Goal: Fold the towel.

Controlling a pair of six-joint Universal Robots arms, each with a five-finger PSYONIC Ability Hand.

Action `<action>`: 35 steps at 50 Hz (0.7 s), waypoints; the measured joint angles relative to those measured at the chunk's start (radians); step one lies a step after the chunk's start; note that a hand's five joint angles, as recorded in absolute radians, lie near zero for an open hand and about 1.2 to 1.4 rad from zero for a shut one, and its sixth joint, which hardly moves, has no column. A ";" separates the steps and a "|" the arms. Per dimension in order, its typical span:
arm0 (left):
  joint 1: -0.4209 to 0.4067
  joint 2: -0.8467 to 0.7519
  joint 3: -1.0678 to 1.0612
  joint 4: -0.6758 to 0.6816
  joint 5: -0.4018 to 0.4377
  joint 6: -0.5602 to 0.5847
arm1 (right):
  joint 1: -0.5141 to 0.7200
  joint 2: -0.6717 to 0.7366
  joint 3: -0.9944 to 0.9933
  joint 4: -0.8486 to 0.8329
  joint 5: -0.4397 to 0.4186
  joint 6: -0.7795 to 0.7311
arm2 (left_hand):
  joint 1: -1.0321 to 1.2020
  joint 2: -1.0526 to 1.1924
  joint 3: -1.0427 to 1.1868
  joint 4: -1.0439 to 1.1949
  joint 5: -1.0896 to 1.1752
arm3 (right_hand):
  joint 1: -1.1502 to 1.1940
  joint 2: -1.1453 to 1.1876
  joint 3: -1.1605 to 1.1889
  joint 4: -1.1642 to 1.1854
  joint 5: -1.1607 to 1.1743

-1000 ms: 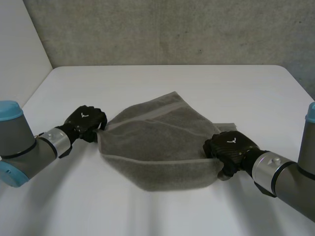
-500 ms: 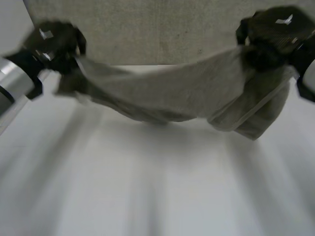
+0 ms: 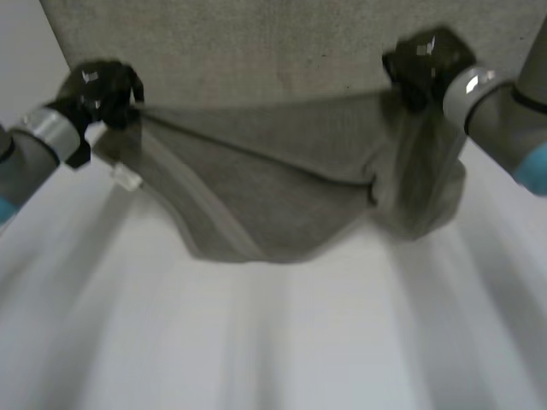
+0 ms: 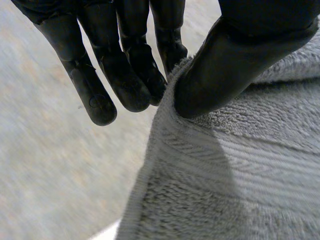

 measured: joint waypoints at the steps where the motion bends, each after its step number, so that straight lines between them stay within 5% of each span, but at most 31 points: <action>1: -0.012 -0.014 0.072 -0.014 -0.030 0.000 | 0.006 0.021 -0.067 -0.027 0.011 0.009 | 0.000 0.000 0.000 0.000 0.000 | 0.000 0.000 0.000 0.000 0.000; 7: -0.045 0.027 0.295 -0.009 -0.144 -0.049 | 0.013 0.024 -0.259 -0.162 0.037 0.116 | 0.000 0.001 0.001 0.000 0.005 | 0.000 0.000 0.000 0.000 0.000; 14: -0.052 0.124 0.214 0.117 -0.177 -0.120 | 0.007 -0.036 -0.111 -0.188 -0.044 0.185 | 0.000 0.002 0.001 0.000 0.010 | 0.000 0.000 0.000 0.000 0.005; 24: -0.043 0.147 -0.215 0.188 -0.088 -0.091 | 0.004 -0.109 0.367 -0.150 -0.135 -0.028 | 0.000 0.004 0.002 0.000 0.010 | 0.000 0.000 0.000 0.000 0.005; 35: 0.048 0.194 -0.602 0.183 0.029 0.143 | -0.031 -0.217 0.718 -0.200 -0.155 -0.080 | 0.000 0.004 0.003 0.000 0.010 | 0.000 0.000 0.000 0.000 0.005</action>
